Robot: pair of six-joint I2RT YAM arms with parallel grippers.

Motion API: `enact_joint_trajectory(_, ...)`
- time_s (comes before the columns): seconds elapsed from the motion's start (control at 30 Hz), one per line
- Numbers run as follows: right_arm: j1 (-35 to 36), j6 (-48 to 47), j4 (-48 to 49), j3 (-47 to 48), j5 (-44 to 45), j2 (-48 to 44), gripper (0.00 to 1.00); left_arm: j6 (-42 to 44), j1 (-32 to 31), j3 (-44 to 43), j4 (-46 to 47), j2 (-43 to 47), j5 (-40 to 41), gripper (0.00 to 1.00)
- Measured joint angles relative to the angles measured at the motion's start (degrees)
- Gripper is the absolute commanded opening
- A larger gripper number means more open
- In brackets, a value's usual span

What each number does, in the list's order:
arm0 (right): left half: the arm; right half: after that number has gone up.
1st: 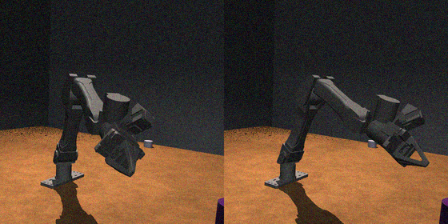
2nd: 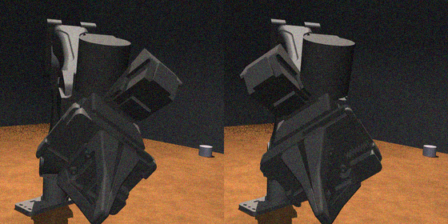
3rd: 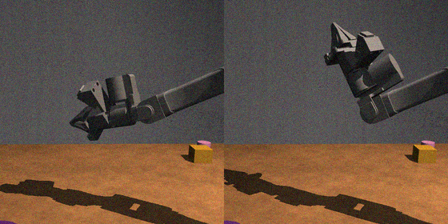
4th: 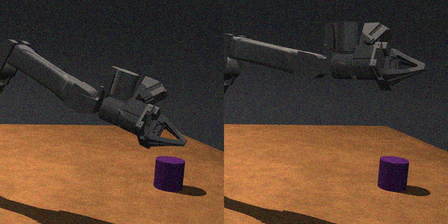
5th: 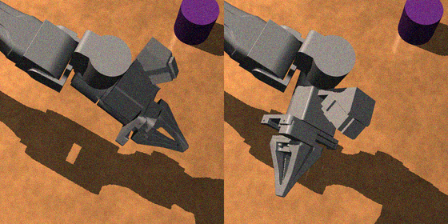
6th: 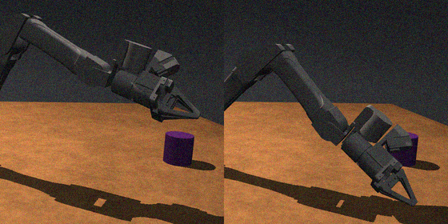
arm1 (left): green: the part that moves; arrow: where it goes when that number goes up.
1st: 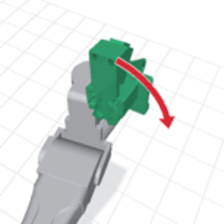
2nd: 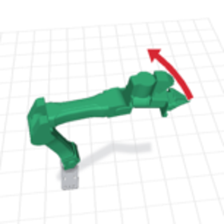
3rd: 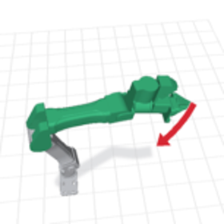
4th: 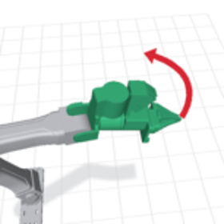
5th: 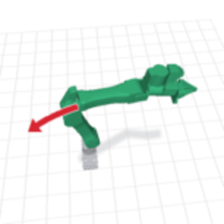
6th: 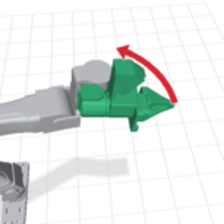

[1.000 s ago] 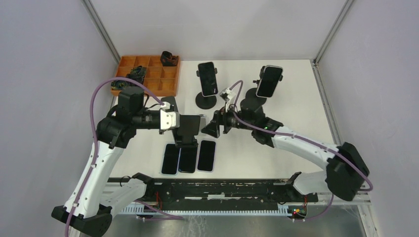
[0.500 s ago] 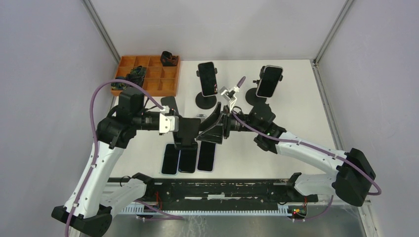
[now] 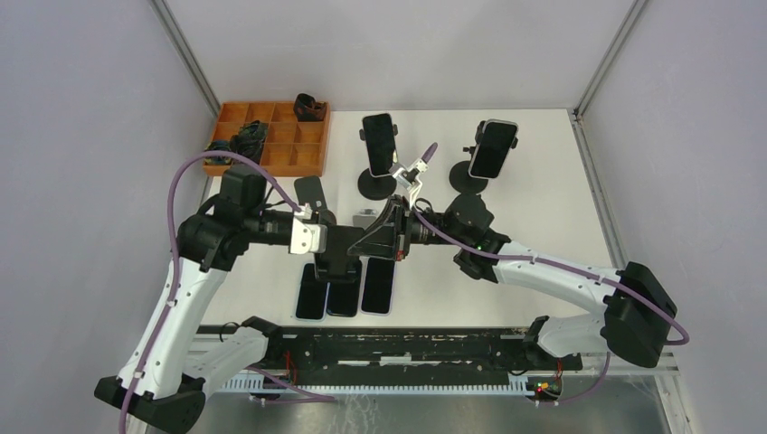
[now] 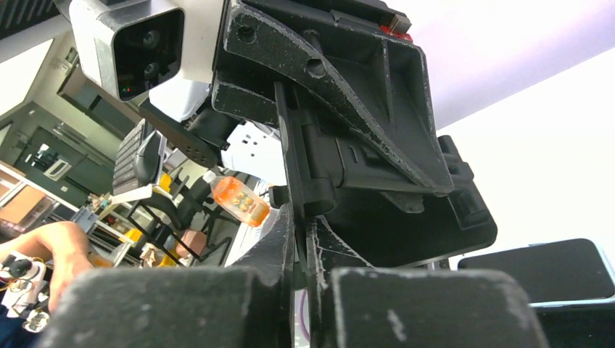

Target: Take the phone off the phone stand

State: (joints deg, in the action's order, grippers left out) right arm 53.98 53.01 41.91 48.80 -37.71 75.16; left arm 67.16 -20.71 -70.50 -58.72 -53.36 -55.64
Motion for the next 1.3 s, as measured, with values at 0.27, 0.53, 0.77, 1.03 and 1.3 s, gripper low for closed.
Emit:
enact_joint_trajectory(0.27,-5.2,-1.5,-4.9,-4.3,-0.6,-5.1,0.0,1.4,0.3,-0.2,0.3,-1.7,2.7,1.0)
enact_joint_trajectory(0.53,-20.5,-20.9,-32.5,-4.8,4.4,-13.2,0.0,-10.2,0.2,-10.1,-0.6,-8.9,12.4,1.0)
enact_joint_trajectory(0.77,-25.2,-32.5,-45.1,-8.9,10.4,-17.7,0.0,-20.5,0.2,-18.7,-1.5,-12.4,23.2,1.0)
enact_joint_trajectory(1.03,-26.6,-38.4,-47.2,-9.5,18.0,-15.3,0.0,-29.9,0.2,-19.6,-4.2,-16.6,31.7,1.0)
enact_joint_trajectory(1.3,-26.7,-43.6,-34.8,-19.3,19.5,-13.6,0.0,-31.9,0.2,-15.4,-4.5,-13.3,36.5,1.0)
